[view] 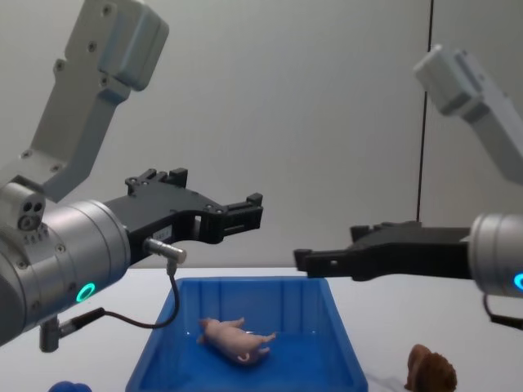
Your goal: Pick up the two dolls from the table and place them into the box.
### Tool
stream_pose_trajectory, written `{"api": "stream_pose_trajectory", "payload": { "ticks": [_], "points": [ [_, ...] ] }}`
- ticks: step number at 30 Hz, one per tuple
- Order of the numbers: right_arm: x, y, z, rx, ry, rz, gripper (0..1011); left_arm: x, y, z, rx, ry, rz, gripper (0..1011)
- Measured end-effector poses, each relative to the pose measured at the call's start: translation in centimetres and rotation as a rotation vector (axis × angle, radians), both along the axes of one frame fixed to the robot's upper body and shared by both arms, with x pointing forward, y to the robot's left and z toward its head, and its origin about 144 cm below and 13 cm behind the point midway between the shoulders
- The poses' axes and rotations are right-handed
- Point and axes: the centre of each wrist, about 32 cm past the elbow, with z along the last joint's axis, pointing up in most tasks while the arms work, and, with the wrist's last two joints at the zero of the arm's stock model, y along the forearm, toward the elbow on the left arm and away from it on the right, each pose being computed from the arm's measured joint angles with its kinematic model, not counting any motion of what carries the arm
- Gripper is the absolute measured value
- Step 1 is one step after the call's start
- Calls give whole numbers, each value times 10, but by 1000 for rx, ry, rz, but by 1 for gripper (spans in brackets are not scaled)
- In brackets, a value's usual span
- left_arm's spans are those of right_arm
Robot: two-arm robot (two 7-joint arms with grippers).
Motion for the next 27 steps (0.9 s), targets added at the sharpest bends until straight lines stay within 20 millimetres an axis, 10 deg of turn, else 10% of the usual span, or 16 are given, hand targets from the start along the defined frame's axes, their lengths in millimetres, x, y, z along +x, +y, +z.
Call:
{"api": "stream_pose_trajectory", "payload": {
  "ticks": [27],
  "points": [
    [-45, -47, -29, -9, 113, -126, 1001, 0, 0, 0, 0, 0, 0, 1001]
  ]
}}
